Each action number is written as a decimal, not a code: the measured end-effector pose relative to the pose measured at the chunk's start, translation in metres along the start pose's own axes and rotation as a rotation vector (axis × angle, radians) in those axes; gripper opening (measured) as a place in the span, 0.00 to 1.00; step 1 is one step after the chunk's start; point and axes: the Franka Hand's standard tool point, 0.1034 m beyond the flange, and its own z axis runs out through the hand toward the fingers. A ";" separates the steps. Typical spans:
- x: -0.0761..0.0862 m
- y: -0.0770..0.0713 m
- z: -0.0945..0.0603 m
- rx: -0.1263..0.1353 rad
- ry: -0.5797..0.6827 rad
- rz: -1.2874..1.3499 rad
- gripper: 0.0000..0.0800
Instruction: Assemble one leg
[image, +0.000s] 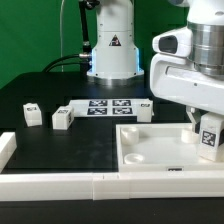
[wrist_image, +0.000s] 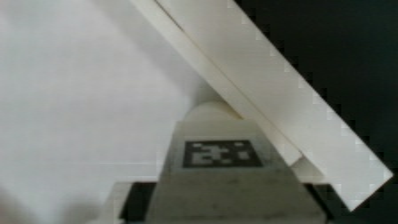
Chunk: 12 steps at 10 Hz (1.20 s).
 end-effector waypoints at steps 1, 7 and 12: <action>0.000 0.000 0.000 0.001 0.001 0.055 0.36; -0.003 0.002 0.005 0.012 0.012 -0.396 0.81; -0.009 0.001 0.005 -0.050 -0.003 -1.093 0.81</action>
Offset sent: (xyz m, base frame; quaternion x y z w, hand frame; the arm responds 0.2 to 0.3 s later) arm 0.0000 0.0000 0.0000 0.0000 0.0000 -0.0899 0.9960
